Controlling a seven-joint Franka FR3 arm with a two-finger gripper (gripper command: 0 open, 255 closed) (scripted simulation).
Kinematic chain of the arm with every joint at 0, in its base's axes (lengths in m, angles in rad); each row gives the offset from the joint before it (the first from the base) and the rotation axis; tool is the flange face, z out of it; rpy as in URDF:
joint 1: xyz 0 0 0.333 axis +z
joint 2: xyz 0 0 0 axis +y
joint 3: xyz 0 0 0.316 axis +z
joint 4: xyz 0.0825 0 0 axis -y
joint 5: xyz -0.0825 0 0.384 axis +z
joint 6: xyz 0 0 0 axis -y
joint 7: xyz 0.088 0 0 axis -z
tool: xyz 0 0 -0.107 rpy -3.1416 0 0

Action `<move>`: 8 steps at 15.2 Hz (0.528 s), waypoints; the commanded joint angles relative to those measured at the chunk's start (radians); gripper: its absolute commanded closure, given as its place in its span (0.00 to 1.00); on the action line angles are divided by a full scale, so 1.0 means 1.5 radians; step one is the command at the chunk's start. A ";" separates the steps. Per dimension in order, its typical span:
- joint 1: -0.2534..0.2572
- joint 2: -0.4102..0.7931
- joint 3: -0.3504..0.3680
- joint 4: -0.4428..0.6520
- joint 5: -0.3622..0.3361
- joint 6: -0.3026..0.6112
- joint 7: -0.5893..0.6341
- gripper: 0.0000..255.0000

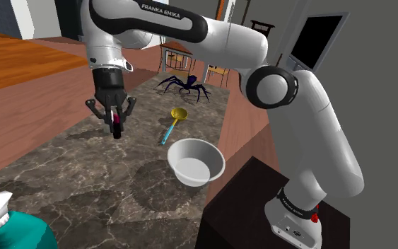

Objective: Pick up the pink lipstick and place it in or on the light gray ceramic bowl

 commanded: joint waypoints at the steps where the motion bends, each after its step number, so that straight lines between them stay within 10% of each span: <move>1: 0.002 0.005 0.001 0.026 0.000 -0.020 0.006 1.00; 8: -0.096 -0.282 0.003 -0.435 0.048 0.132 -0.090 1.00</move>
